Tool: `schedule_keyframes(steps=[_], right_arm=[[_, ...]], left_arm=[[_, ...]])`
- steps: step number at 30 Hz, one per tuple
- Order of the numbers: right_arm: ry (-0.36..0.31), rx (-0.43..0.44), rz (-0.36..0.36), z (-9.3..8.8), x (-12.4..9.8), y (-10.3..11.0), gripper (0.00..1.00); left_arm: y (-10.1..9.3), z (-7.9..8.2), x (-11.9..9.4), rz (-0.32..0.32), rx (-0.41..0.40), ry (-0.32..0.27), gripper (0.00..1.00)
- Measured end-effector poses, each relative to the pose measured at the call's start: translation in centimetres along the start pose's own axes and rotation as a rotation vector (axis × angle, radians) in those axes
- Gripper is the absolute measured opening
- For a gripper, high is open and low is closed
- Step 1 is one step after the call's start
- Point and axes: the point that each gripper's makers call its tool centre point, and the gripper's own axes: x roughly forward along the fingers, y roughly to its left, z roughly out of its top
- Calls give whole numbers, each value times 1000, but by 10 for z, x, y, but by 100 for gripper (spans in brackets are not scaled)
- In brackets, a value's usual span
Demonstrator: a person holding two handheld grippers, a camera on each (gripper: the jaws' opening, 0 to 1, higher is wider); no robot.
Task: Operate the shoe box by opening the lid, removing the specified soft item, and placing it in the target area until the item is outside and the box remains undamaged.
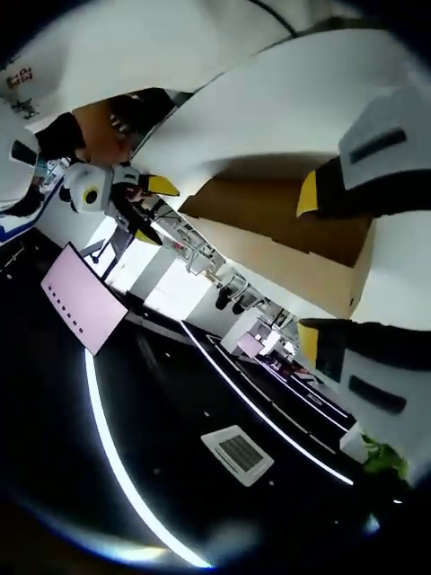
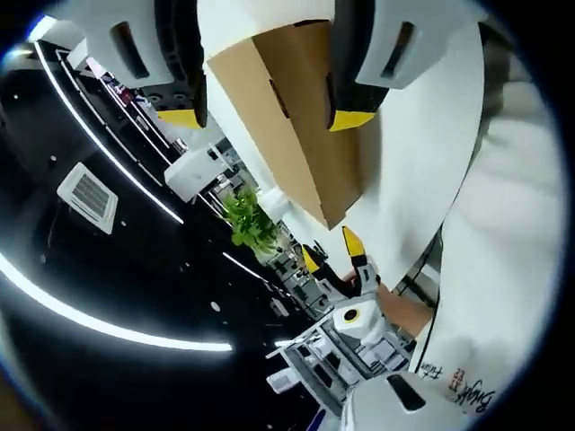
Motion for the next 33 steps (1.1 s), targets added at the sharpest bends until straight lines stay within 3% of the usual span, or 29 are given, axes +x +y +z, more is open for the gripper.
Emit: schedule_keyframes(steps=[4, 8, 12, 17, 21, 26, 28, 33], right_arm=[[17, -12, 6, -3, 1, 2, 53], [36, -58, -26, -6, 0, -2, 52], [38, -89, -54, -5, -2, -5, 47], [104, -136, -94, -17, -2, -11, 51], [127, -133, -109, -23, -2, -12, 48], [140, -140, -113, -27, -2, -11, 51], [128, -117, -115, -28, -2, -10, 50], [178, -175, -80, -40, 1, 1, 49]], left_arm=[[3, -3, 1, 41, 9, 2, 51], [-12, -12, 2, -8, 71, 35, 53], [-5, -13, 2, 19, 74, 36, 53], [-4, -15, 3, 18, 100, 46, 54], [-2, -25, 4, 42, 73, 77, 61], [-8, -24, 5, 33, 104, 78, 54], [-4, -27, 6, 66, 110, 101, 51], [-9, -28, 7, 49, 100, 96, 49]])
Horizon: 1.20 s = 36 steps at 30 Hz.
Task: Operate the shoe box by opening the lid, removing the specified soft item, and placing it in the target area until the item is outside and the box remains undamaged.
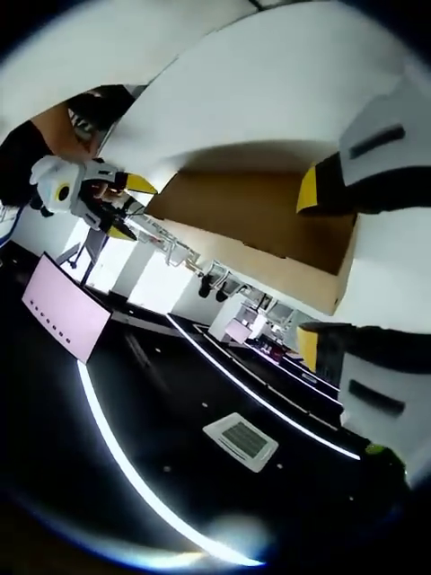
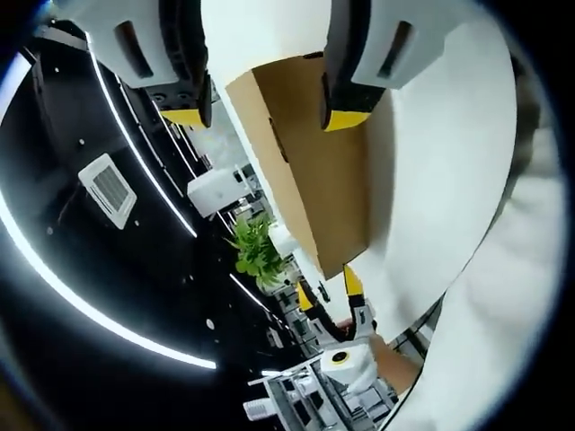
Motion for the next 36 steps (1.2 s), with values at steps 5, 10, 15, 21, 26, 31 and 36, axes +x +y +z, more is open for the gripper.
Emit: schedule_keyframes(steps=[5, 10, 15, 21, 26, 31, 36], right_arm=[[24, -35, -4, -5, 0, -1, 44], [43, -88, 19, -8, 1, 3, 45], [50, -108, 26, -8, 4, 6, 45], [51, -109, 27, -8, 5, 8, 40], [79, -137, 34, -12, 6, 8, 37], [87, -153, 34, -13, 7, 9, 37], [126, -206, 46, -25, 7, 14, 35]], left_arm=[[-7, -7, 3, -7, 21, 25, 49], [-5, -7, 3, 12, 19, 35, 46], [-6, -8, 4, 7, 34, 39, 45], [-7, -14, 6, 10, 31, 55, 43], [-5, -13, 7, 15, 40, 49, 43], [-6, -15, 7, 14, 30, 49, 43], [-6, -19, 7, 18, 26, 50, 43]])
